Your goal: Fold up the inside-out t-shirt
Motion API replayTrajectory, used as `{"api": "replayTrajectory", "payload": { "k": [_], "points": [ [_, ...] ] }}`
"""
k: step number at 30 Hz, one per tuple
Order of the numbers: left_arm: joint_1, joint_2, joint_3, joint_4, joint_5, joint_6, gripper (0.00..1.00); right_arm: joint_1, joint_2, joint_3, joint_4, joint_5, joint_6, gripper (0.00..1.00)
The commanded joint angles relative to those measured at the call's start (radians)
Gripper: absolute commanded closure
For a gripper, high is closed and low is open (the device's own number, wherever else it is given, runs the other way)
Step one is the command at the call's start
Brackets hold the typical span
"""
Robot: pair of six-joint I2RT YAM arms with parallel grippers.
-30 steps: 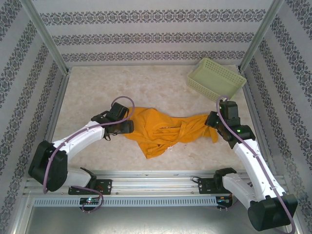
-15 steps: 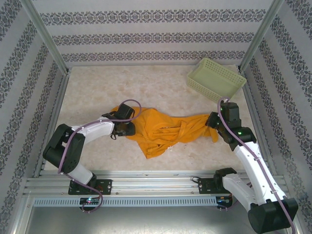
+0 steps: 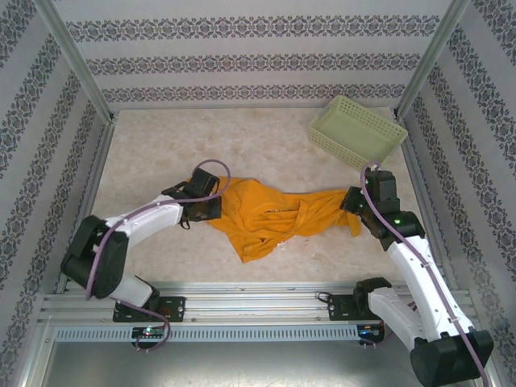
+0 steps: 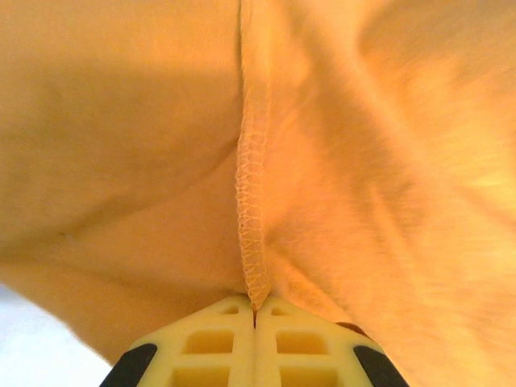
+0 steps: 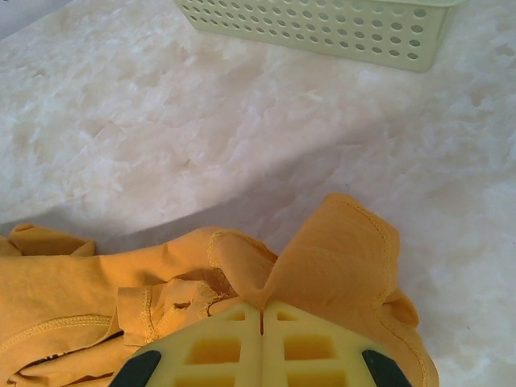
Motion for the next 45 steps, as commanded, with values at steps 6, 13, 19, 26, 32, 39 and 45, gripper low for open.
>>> {"api": "replayTrajectory", "payload": {
  "k": [6, 13, 19, 26, 32, 39, 45],
  "points": [
    [0.08, -0.441, 0.047, -0.04, -0.14, -0.001, 1.0, -0.015, -0.058, 0.121, -0.093, 0.065, -0.059, 1.0],
    [0.111, -0.62, 0.168, -0.063, -0.258, 0.03, 1.0, -0.021, -0.129, 0.23, -0.116, 0.087, -0.082, 1.0],
    [0.118, -0.594, 0.194, -0.121, -0.368, -0.004, 1.0, -0.02, -0.132, 0.214, -0.086, 0.049, -0.06, 1.0],
    [0.154, -0.448, 0.181, -0.206, -0.209, -0.042, 1.0, -0.01, -0.121, 0.085, -0.02, -0.022, -0.008, 1.0],
    [0.188, -0.41, 0.248, -0.237, -0.094, -0.038, 1.0, 0.112, -0.097, 0.105, -0.005, 0.071, -0.014, 1.0],
    [0.188, -0.539, 0.344, -0.211, -0.059, 0.014, 1.0, 0.265, -0.116, 0.285, -0.075, 0.209, -0.081, 1.0],
    [0.188, -0.696, 0.438, -0.167, -0.037, 0.071, 1.0, 0.279, -0.213, 0.409, -0.077, 0.197, -0.099, 1.0]
  ]
}}
